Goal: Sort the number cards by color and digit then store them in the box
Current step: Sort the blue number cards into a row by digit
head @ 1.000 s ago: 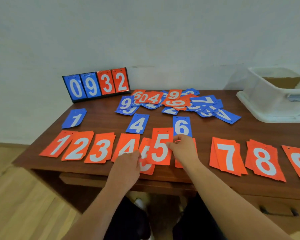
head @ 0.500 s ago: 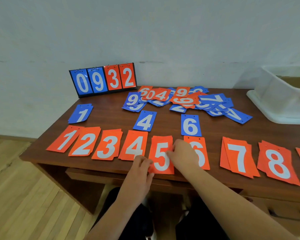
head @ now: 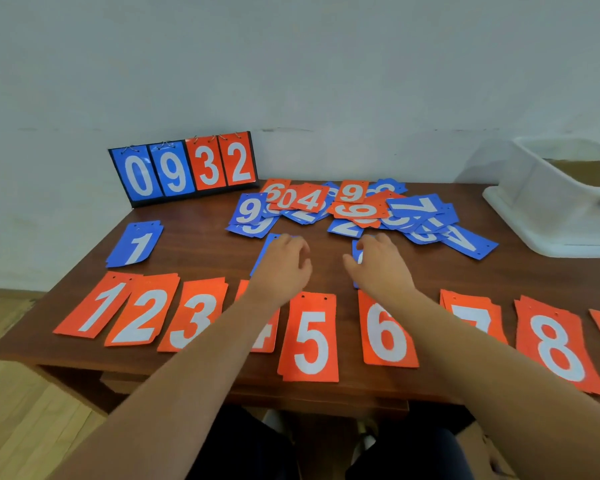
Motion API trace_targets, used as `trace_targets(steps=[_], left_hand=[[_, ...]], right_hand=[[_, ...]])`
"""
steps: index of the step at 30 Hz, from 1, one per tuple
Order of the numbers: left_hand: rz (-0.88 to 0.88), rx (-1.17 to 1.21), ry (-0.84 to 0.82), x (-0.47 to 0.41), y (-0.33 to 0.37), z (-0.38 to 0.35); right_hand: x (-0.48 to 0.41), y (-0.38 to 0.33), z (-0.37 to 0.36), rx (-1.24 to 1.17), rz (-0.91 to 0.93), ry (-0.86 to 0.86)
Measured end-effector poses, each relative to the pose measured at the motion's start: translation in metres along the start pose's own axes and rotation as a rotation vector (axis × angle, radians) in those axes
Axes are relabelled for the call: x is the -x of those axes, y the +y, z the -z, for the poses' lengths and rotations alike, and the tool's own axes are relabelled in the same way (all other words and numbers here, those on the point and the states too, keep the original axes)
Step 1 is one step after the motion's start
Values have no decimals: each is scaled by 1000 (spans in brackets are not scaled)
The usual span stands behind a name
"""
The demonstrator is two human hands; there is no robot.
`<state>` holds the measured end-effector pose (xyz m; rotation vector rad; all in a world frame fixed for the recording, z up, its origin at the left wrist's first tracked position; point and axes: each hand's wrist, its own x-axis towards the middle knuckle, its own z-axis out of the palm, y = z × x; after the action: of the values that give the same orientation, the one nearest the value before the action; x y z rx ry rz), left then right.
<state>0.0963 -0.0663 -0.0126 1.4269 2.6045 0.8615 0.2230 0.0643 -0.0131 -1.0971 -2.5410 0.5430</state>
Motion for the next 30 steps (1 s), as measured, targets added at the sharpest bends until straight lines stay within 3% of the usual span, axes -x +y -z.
trace_targets(steps=[8, 14, 17, 21, 25, 28, 30], left_hand=[[-21, -99, -126, -113, 14, -50], [-115, -205, -300, -156, -6, -85], [-138, -218, -275, -161, -16, -97], [-206, -183, -155, -161, -24, -106], [-183, -146, -197, -162, -23, -103], [-11, 119, -67, -158, -9, -89], [348, 671, 9, -153, 6, -70]], right_hand=[[-96, 46, -3, 163, -28, -13], [-149, 74, -22, 223, 70, -110], [-167, 82, -33, 289, 106, -143], [-172, 90, -44, 470, 228, -10], [-165, 85, -40, 513, 315, 145], [-156, 81, -26, 370, 319, 307], [-144, 79, -13, 216, 383, 437]])
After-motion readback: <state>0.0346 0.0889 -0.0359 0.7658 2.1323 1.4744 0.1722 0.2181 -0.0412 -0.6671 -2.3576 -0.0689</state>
